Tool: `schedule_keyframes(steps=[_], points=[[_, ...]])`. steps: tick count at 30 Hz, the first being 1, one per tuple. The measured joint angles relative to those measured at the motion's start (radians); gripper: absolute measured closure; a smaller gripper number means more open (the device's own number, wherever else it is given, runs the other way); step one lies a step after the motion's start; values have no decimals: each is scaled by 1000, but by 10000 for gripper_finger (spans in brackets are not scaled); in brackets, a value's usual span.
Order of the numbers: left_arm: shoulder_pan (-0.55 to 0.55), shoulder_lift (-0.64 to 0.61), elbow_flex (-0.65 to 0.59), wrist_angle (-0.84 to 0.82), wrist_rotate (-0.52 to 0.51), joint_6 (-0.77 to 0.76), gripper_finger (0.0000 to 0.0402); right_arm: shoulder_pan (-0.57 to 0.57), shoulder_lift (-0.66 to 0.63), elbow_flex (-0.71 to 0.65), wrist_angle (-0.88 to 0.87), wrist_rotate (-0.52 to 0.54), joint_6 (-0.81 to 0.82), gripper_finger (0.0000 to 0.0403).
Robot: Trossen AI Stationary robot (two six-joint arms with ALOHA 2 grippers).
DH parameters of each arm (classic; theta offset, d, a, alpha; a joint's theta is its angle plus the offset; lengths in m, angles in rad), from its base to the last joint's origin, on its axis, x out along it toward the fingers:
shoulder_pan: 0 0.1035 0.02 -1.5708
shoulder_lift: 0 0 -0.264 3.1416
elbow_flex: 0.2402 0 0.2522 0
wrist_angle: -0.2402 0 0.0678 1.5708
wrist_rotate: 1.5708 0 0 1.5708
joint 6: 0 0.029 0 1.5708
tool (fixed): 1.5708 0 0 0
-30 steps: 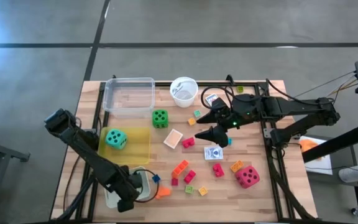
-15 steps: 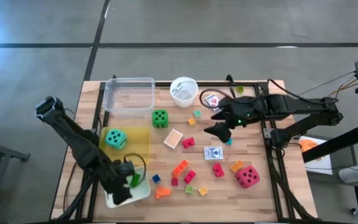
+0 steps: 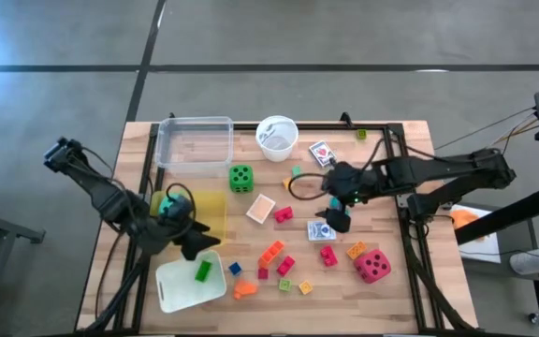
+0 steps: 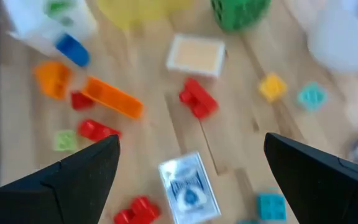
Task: Pick & Place Toys
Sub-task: Put the blue deck of cards into the transparent bin
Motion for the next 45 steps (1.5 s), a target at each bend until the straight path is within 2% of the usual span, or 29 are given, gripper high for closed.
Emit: schedule_keyframes(steps=[4,8,16,22,27,36,45], points=[[34,-8,0,57,0,28,62,-1,0,-103,3,0,52,9],[83,-9,-8,52,24,63,62,0,0,-211,81,-50,9,9],[236,-9,-34,105,192,174,62,0,0,-360,238,-75,-81,9],[304,-10,-34,173,248,303,62,2,1,-425,293,-75,-126,9],[331,-10,-34,177,279,311,62,2,32,-438,333,-74,-157,9],[331,-14,-34,224,282,351,62,37,201,-389,347,-59,-132,9],[333,-46,-33,247,285,429,62,65,214,-405,347,-46,-163,9]])
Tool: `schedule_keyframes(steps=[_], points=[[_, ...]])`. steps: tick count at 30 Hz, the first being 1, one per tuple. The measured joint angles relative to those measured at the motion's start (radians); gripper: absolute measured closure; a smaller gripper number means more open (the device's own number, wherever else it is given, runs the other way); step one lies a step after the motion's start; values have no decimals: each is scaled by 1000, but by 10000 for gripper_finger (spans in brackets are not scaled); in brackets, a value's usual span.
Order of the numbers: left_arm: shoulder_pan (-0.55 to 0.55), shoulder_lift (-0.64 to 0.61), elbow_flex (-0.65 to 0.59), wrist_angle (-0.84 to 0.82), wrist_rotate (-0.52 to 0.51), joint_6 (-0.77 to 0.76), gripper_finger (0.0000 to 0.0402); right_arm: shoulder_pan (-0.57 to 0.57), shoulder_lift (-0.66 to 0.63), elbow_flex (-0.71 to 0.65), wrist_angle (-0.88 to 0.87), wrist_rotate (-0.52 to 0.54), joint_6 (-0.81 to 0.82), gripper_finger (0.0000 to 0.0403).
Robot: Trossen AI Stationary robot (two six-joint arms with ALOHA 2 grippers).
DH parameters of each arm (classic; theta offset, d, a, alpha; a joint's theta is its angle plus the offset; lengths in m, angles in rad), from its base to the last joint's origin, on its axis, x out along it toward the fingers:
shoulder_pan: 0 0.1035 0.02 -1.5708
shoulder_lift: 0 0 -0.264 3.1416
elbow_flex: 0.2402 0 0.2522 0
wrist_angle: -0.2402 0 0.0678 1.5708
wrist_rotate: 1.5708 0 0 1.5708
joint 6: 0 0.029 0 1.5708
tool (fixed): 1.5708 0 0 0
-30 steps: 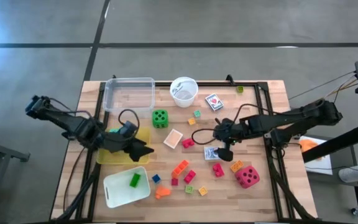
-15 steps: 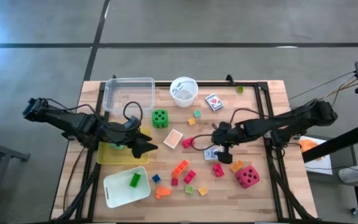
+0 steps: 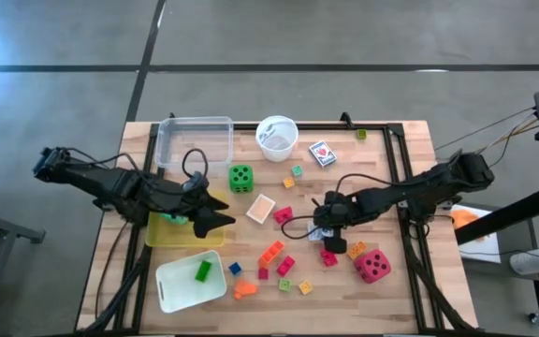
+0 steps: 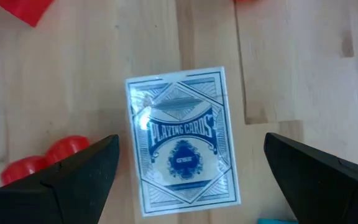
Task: Pick & Place Toys
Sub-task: Put the blue deck of cards into the transparent bin
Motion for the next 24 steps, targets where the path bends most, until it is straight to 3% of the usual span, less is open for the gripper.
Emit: schedule_keyframes(steps=[24], points=[[49,-17,0,-19,-4,54,62,19,142,-13,72,15,5,10]])
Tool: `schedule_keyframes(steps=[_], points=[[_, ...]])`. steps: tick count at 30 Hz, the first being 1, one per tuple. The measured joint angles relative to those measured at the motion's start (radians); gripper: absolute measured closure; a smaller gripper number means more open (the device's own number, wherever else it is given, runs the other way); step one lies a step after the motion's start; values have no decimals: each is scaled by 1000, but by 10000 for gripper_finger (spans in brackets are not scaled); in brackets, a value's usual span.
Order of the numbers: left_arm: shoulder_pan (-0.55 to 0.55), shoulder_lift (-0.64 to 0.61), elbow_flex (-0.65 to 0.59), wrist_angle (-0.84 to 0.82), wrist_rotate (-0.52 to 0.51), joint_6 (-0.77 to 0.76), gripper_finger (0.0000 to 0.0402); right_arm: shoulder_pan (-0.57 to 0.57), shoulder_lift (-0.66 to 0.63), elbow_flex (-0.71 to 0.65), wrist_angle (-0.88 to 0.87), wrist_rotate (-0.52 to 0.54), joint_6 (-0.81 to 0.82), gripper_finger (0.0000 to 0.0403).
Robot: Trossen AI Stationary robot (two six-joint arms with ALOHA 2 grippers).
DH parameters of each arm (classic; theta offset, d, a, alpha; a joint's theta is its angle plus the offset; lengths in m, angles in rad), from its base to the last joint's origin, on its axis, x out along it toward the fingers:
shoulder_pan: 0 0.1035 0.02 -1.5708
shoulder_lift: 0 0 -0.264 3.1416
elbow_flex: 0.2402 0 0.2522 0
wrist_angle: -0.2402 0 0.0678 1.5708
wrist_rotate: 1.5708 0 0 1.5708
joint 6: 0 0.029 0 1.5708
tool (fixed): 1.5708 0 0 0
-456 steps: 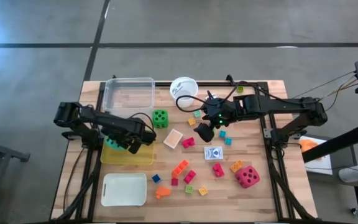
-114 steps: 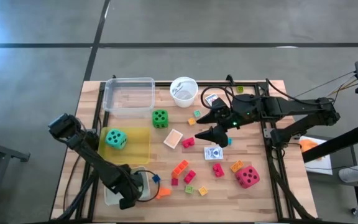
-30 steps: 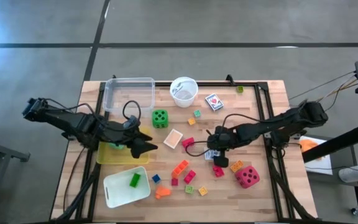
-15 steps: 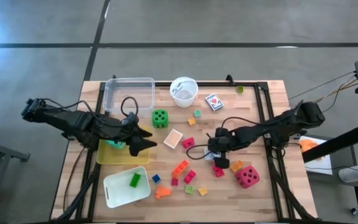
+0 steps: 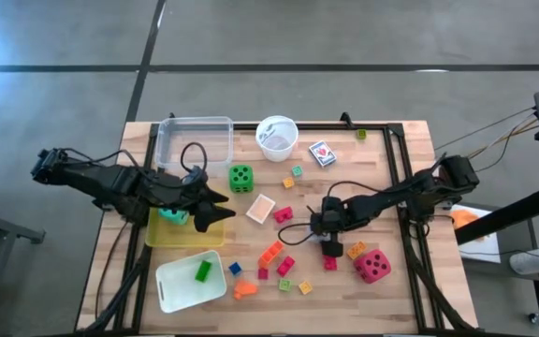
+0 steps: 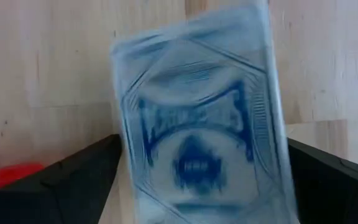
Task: Pick & Place Toys
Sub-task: Put the blue deck of cards into the transparent bin
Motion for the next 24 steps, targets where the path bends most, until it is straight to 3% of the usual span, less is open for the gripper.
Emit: schedule_keyframes(steps=[4,11,16,21,24], points=[[1,0,0,-6,0,1,62,0,-18,-2,-7,1,-1,25],[1,0,0,-11,0,5,62,1,-18,-4,-7,5,-4,109],[1,0,0,-12,1,0,62,1,4,-1,-6,5,-4,105],[1,0,0,-16,8,-1,62,0,17,-2,-6,1,14,26],[1,0,0,-17,8,-3,62,-1,16,-2,-9,11,32,16]])
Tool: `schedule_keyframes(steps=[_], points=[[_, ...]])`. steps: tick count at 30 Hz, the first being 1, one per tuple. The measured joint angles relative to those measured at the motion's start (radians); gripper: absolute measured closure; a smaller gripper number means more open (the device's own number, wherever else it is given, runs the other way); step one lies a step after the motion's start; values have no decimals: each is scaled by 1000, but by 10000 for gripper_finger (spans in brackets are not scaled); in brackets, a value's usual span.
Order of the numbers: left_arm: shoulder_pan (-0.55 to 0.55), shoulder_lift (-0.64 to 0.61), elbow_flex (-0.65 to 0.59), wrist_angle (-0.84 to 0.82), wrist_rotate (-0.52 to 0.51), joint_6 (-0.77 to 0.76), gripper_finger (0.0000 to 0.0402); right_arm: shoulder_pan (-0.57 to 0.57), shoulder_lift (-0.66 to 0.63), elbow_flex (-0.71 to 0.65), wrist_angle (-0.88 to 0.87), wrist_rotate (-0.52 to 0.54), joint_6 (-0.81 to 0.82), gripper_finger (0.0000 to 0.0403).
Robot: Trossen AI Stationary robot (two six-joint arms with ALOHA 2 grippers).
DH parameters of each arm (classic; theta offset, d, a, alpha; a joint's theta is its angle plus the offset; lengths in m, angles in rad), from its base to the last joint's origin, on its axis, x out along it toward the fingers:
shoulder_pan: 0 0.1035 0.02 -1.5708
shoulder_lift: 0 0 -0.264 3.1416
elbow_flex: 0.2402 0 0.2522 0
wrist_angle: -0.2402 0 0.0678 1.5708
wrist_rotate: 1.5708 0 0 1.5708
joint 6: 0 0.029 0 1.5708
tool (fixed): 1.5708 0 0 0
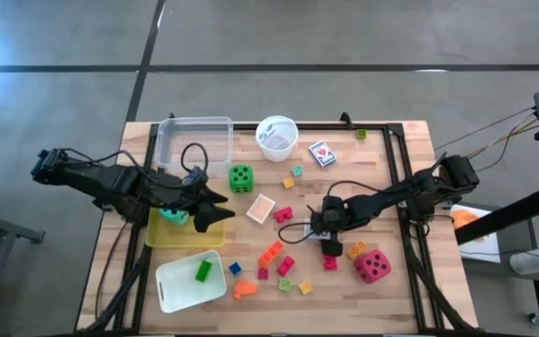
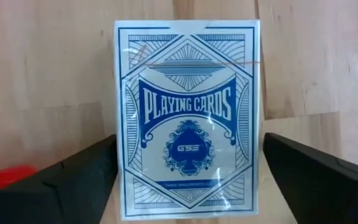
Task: Pick & Place Toys
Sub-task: Put the blue deck of cards into the transparent bin
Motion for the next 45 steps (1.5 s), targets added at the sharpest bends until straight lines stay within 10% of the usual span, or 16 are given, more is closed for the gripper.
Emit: schedule_keyframes(steps=[7,24,45], points=[[0,0,0,-1,0,-1,62,2,1,0,0,-3,1,108],[5,1,0,8,-19,-197,62,1,-188,30,-17,13,136,107],[197,186,47,206,216,-376,62,-16,-102,587,-198,237,7,107]])
